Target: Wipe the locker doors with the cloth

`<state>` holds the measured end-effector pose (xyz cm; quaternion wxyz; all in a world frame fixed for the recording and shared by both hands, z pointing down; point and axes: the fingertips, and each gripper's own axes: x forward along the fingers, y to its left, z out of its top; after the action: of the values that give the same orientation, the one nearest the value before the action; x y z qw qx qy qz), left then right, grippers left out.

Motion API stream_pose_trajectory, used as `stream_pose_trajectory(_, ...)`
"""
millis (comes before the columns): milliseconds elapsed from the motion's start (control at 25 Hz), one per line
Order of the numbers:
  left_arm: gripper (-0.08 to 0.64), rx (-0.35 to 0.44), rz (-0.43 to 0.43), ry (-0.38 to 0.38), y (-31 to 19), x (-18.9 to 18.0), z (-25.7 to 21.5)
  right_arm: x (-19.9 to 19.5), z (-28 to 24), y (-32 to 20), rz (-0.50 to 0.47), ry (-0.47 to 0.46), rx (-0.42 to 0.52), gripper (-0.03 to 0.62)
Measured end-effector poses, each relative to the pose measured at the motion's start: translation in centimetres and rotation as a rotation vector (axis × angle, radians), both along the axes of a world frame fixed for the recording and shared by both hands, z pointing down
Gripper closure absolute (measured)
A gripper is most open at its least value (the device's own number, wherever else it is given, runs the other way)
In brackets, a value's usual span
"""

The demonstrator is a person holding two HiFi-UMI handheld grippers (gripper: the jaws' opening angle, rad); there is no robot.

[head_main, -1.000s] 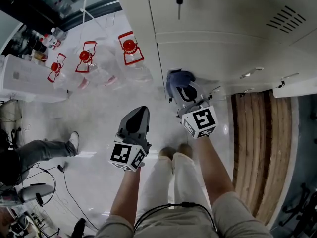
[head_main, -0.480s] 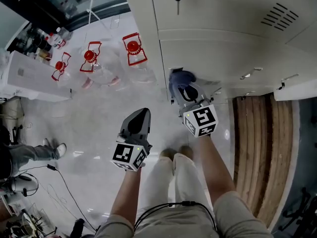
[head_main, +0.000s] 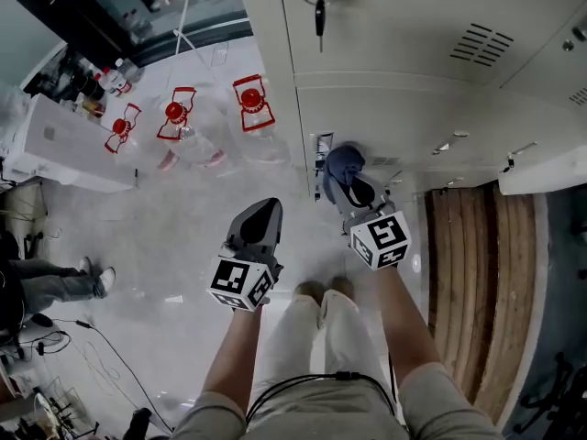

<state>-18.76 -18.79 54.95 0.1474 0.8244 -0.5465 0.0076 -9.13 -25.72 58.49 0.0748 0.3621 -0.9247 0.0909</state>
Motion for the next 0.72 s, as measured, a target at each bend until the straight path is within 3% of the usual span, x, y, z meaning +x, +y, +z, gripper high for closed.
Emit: stream_pose_trajectory(720,0.561,0.061,-0.011,-0.013,1.9,-0.3,-11.8,6.1,-11.7,5.7,0.022,0.048,0.065,0.535)
